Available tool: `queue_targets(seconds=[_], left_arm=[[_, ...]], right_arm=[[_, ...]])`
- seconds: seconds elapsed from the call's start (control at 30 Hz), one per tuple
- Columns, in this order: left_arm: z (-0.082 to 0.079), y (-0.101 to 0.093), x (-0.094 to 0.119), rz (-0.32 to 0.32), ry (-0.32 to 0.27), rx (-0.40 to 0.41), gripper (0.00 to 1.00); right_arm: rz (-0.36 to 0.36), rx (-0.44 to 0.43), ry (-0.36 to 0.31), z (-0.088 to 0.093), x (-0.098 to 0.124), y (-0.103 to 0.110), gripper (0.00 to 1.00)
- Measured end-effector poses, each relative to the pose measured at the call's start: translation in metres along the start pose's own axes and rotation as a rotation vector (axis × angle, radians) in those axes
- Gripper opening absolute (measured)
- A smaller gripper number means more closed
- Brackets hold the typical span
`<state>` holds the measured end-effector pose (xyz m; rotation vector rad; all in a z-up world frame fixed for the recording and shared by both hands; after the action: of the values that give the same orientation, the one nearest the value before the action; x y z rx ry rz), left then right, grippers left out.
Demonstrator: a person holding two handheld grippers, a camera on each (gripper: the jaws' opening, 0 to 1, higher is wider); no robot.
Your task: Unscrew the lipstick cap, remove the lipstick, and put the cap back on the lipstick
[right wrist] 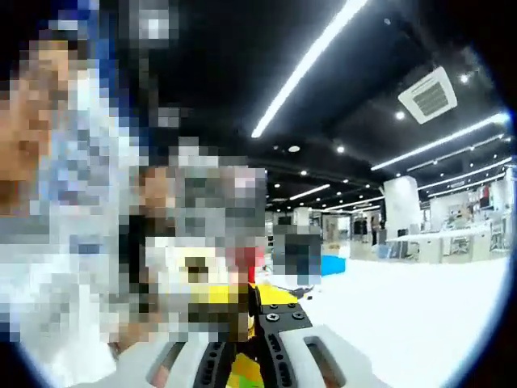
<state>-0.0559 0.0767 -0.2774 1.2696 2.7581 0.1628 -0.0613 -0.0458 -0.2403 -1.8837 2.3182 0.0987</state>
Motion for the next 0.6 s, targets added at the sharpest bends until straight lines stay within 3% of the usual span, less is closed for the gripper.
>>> queue_targets(seconds=[0.1,0.17,0.2,0.27,0.33,0.37,0.4,0.5,0.6], left_arm=[[0.000,-0.002,0.000,-0.150,-0.018,-0.093,0.12],[-0.001,-0.003,0.001,-0.205,-0.048,-0.173,0.13],[-0.003,-0.005,0.002,-0.207,-0.058,-0.213,0.13],[-0.006,-0.007,0.004,-0.176,-0.068,-0.199,0.13],[-0.007,-0.007,0.005,-0.080,-0.065,-0.111,0.14],[-0.007,-0.007,0.005,-0.069,-0.064,-0.095,0.16],[-0.008,-0.006,0.006,-0.015,-0.056,-0.050,0.19],[-0.006,-0.008,0.005,0.197,0.008,0.023,0.32],[-0.007,-0.017,0.009,0.425,-0.014,0.130,0.34]], right_arm=[[0.039,0.055,0.007,0.000,-0.002,-0.002,0.06],[0.047,0.079,0.005,-0.003,-0.001,-0.001,0.06],[0.047,0.091,0.007,-0.006,0.000,0.001,0.06],[0.036,0.098,-0.001,-0.009,0.003,0.001,0.06],[0.012,0.094,-0.005,-0.012,0.005,0.001,0.06],[-0.018,0.075,-0.029,-0.014,0.007,0.001,0.06],[-0.038,0.045,-0.052,-0.016,0.008,0.002,0.06],[-0.110,-0.036,-0.114,-0.022,0.016,-0.002,0.06],[-0.238,-0.119,-0.163,-0.025,0.023,-0.003,0.06]])
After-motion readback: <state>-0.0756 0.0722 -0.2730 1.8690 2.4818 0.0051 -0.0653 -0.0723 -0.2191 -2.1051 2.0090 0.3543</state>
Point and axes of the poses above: the point that each gripper's makers call its tool centre point, and the gripper's own axes: x roughly backward along the fingers, y roughly to its left, z roughly out of its underside, the point moved 10 cm from there along x, roughly backward along the fingers, and after that the axes turned 7 degrees about -z, right-handed, at the moved point
